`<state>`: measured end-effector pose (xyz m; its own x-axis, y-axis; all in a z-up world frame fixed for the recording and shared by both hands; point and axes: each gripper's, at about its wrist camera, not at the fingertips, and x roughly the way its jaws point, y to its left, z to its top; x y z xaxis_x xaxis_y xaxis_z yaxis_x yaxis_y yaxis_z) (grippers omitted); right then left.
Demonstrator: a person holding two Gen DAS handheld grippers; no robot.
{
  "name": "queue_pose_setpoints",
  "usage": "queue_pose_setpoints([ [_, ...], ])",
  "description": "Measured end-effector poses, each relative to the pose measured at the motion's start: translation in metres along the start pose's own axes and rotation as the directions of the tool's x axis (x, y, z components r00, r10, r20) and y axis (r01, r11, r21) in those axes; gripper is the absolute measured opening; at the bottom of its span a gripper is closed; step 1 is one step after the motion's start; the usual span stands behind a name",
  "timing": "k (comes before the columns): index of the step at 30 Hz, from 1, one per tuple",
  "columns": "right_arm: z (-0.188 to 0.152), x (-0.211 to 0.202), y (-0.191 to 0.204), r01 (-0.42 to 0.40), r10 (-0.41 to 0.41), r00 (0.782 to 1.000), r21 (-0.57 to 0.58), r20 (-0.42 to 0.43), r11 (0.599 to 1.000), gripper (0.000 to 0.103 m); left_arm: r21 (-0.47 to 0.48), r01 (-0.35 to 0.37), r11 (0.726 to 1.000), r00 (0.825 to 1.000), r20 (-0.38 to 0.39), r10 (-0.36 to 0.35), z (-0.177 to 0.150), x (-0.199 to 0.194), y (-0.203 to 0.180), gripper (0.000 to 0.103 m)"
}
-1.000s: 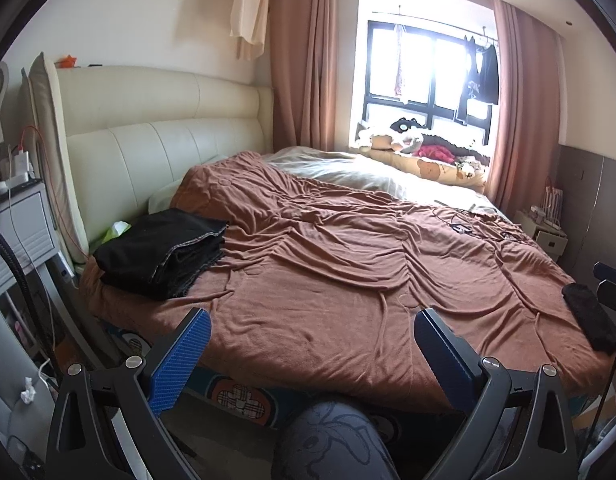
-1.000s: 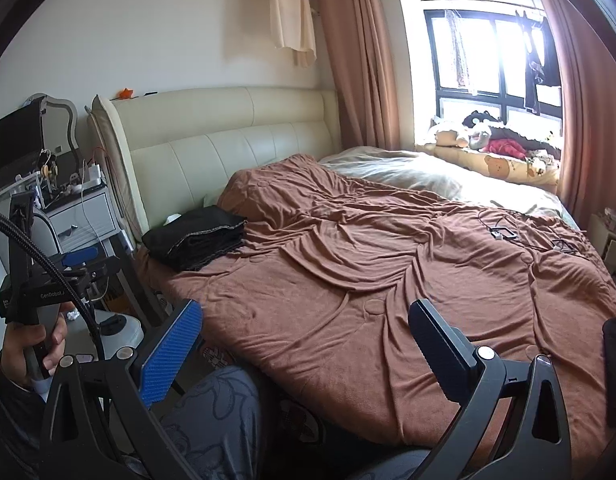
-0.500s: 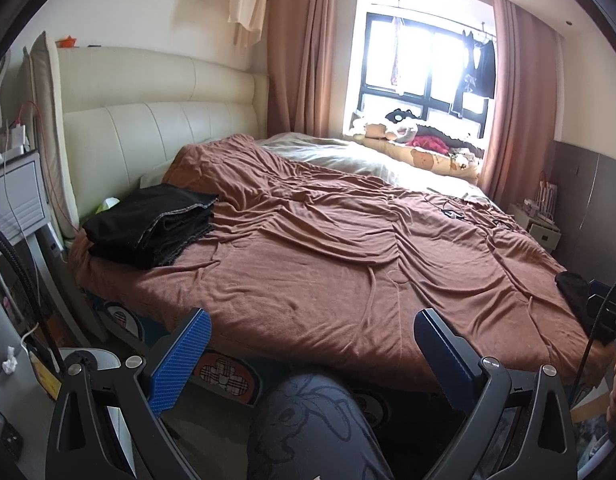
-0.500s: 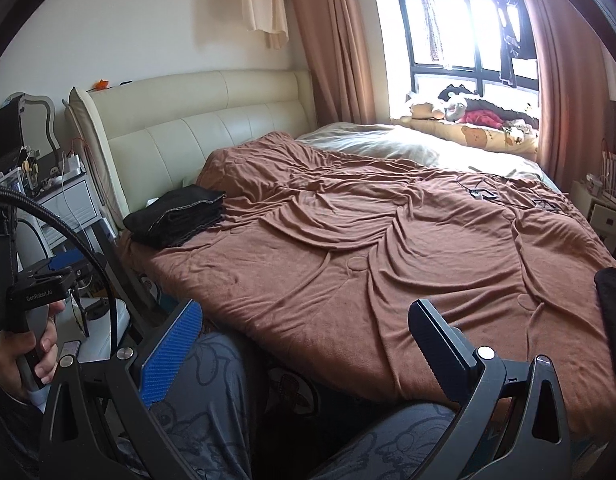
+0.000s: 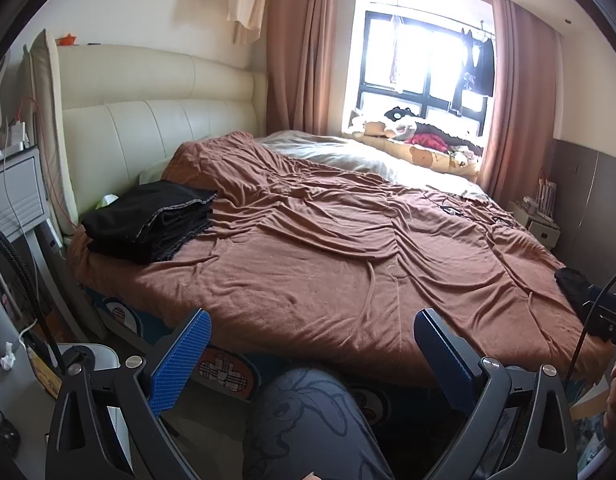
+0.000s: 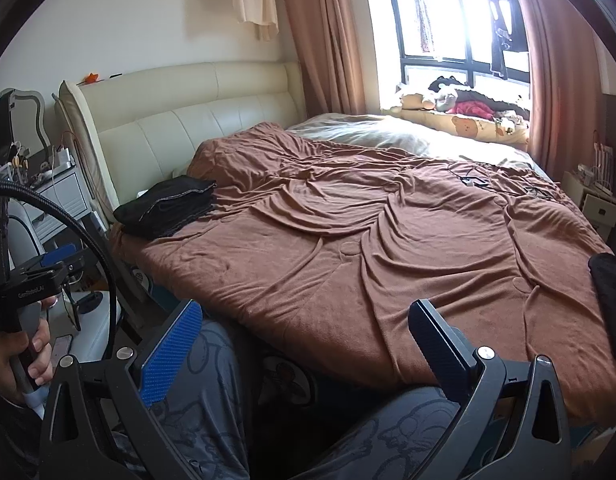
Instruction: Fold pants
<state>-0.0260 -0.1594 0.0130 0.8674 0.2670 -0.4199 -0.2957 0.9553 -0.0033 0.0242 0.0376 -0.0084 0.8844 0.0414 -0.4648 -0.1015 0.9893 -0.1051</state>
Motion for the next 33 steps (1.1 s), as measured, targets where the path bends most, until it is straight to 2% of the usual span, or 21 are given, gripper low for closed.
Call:
queue_pose_setpoints([
  [33,-0.019,-0.036,-0.009,0.028,-0.029,0.997,0.01,0.074,1.0,0.103,0.022,0.041,0.999,0.995,0.093,-0.042,0.007,-0.037,-0.014,0.102],
])
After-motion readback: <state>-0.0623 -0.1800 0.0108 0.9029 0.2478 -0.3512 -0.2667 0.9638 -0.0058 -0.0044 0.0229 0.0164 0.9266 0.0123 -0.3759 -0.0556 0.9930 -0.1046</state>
